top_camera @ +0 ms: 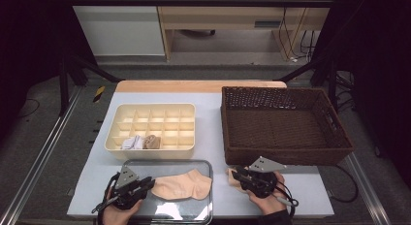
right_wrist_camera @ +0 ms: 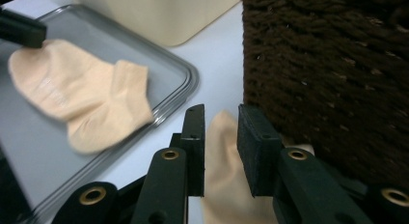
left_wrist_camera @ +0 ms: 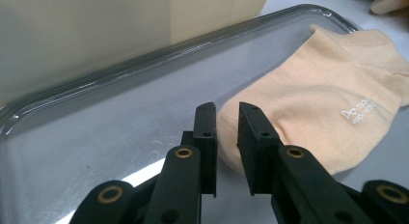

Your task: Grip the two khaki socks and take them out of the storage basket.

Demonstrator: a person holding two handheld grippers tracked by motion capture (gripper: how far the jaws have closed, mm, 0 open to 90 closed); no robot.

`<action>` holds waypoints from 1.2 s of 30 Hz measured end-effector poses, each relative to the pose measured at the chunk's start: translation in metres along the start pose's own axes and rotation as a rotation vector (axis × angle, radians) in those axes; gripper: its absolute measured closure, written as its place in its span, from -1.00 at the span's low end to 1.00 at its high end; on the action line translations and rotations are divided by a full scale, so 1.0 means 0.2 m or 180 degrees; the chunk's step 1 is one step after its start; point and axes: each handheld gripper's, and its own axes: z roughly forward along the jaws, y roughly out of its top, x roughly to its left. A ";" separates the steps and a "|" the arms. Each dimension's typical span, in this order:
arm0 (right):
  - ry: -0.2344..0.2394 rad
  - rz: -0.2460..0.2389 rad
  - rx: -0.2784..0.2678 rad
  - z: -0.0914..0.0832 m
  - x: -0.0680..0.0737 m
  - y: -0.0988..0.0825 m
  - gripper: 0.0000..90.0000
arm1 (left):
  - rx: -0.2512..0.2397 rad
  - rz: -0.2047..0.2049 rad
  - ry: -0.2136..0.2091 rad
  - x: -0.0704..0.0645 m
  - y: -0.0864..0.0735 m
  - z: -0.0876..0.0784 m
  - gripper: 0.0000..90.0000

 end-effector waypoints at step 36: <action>0.0399 -0.0039 0.0354 -0.02 0.09 -0.06 1.00 | 0.0012 0.0004 0.0017 0.00 0.00 0.00 0.75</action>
